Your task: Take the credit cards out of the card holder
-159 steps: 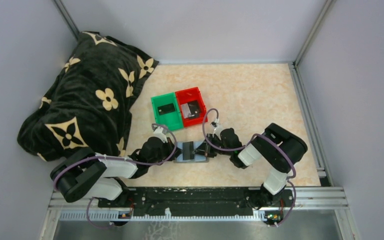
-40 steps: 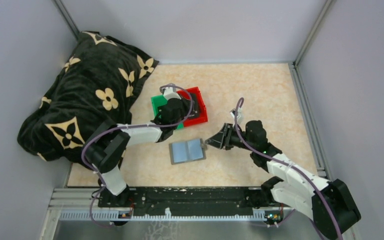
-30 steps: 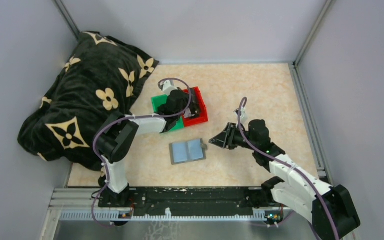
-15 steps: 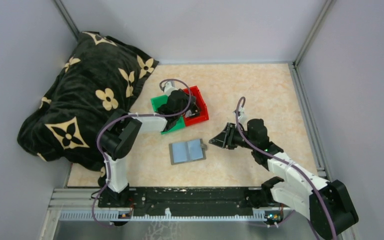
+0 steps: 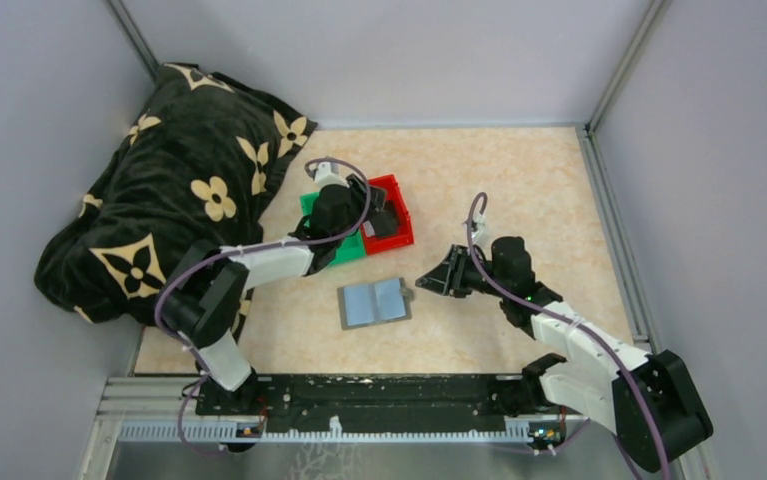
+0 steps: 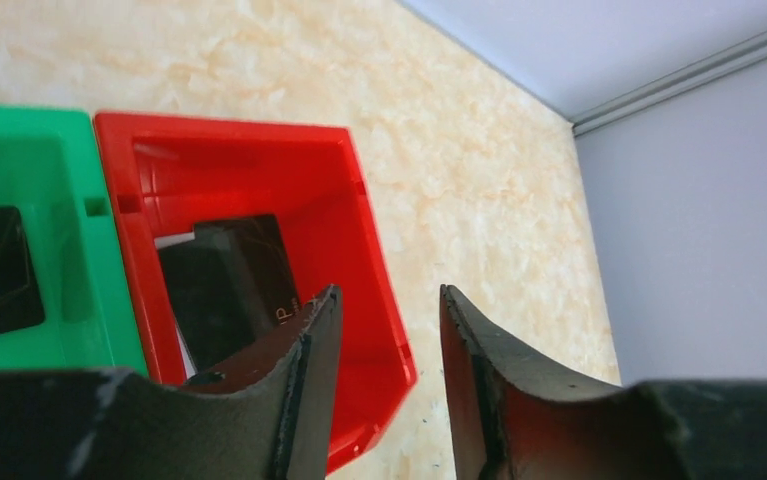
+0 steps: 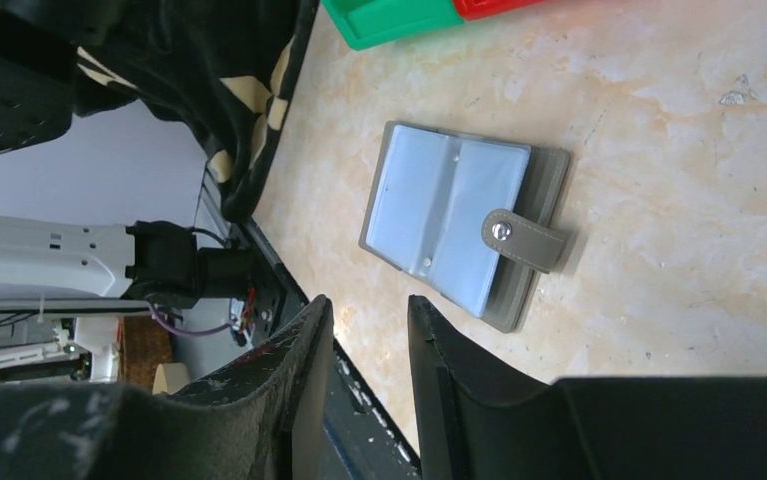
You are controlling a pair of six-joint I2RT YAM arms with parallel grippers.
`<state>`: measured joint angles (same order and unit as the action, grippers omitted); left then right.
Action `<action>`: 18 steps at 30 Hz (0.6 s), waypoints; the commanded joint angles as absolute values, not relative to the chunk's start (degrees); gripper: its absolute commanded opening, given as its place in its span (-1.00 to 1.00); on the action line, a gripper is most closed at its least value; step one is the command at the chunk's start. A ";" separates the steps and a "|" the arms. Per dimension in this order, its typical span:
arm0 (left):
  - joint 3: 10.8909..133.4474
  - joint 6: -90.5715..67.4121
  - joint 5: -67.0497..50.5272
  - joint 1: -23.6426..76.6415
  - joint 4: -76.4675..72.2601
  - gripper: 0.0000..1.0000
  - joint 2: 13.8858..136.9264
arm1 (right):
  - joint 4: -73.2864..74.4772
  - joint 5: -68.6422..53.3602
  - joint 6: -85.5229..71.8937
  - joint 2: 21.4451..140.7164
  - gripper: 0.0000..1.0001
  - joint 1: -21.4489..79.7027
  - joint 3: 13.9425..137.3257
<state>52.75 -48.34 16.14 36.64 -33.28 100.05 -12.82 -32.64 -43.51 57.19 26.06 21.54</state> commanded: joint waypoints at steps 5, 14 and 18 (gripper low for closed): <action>44.96 -36.00 19.09 41.83 -28.59 -0.44 84.66 | -21.24 -33.39 -43.93 59.31 -0.60 25.53 20.72; 23.37 -43.93 22.99 50.40 -24.43 -1.00 71.16 | -25.60 -27.78 -42.47 67.57 -1.00 31.27 20.16; 18.62 -45.43 23.15 51.80 -21.71 -1.00 69.52 | -31.77 -27.10 -44.03 72.95 -0.61 32.37 19.06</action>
